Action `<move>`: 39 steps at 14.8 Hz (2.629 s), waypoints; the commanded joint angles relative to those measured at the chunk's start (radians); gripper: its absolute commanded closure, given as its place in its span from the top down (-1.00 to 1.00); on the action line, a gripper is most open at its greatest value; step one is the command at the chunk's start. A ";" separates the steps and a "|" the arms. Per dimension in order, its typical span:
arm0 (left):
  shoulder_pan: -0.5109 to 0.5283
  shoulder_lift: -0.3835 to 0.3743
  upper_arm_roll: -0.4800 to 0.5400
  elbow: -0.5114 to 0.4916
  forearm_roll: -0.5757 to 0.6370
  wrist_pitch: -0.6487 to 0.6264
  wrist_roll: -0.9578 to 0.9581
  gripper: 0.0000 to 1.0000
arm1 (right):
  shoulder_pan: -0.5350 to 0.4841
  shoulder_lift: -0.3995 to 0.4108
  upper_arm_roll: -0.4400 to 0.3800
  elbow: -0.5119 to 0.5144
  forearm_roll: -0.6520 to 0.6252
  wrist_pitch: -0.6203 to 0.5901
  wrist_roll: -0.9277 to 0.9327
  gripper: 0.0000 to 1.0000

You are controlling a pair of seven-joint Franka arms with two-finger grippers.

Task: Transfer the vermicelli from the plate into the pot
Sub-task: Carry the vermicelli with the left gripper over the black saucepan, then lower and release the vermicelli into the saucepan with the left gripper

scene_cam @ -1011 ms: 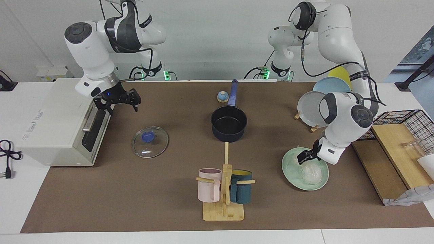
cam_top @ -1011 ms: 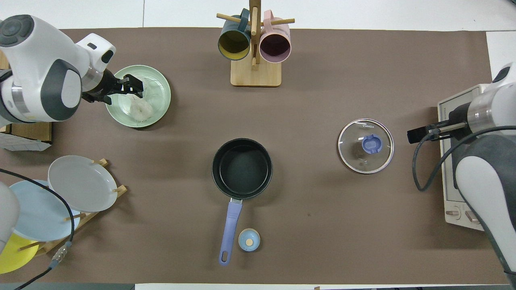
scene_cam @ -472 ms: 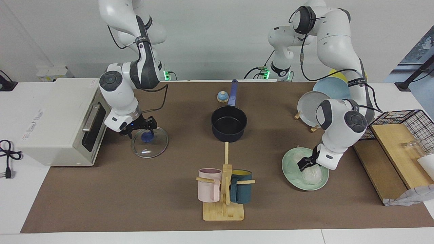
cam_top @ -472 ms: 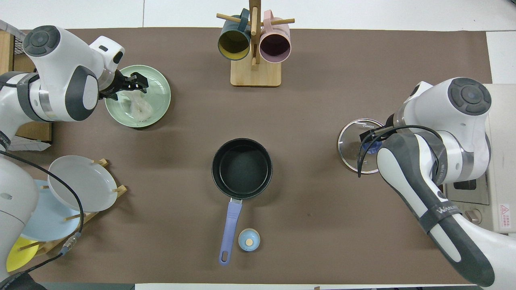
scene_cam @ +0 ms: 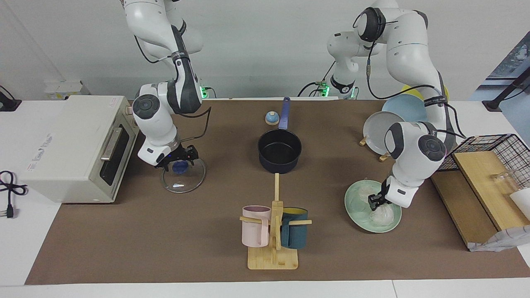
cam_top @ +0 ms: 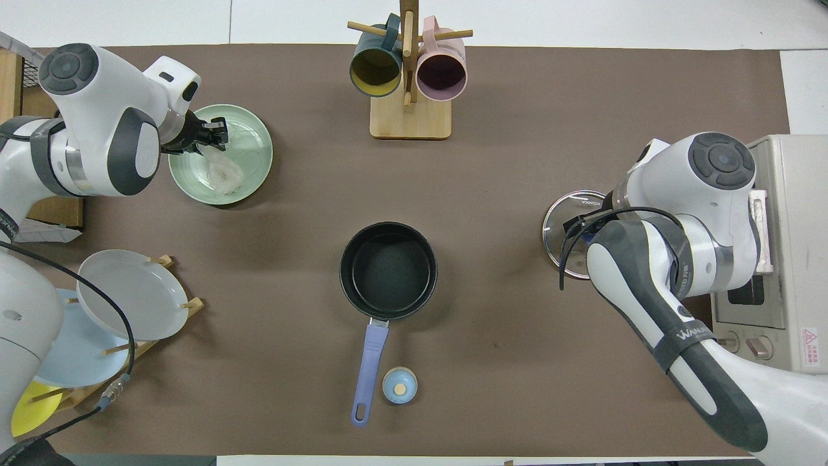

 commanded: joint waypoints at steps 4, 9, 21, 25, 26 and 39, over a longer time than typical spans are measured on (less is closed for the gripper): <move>-0.006 -0.146 -0.007 0.110 -0.121 -0.275 -0.029 -1.00 | -0.008 -0.005 0.006 -0.061 0.007 0.077 0.006 1.00; -0.133 -0.321 -0.041 0.166 -0.216 -0.544 -0.317 -1.00 | -0.014 0.004 0.006 -0.059 0.005 0.069 -0.027 0.45; -0.487 -0.449 -0.051 -0.431 -0.234 -0.069 -0.560 -1.00 | -0.003 0.011 0.006 0.142 0.005 -0.171 -0.053 -0.44; -0.480 -0.375 -0.050 -0.437 -0.232 0.017 -0.540 -1.00 | 0.003 0.007 0.007 0.315 0.005 -0.381 -0.039 -0.44; -0.475 -0.355 -0.050 -0.436 -0.232 0.035 -0.519 -1.00 | 0.015 0.007 0.007 0.352 0.005 -0.427 -0.025 -0.45; -0.325 -0.406 -0.010 -0.174 -0.131 -0.306 -0.373 1.00 | 0.162 0.008 0.021 0.458 0.010 -0.514 0.192 -0.50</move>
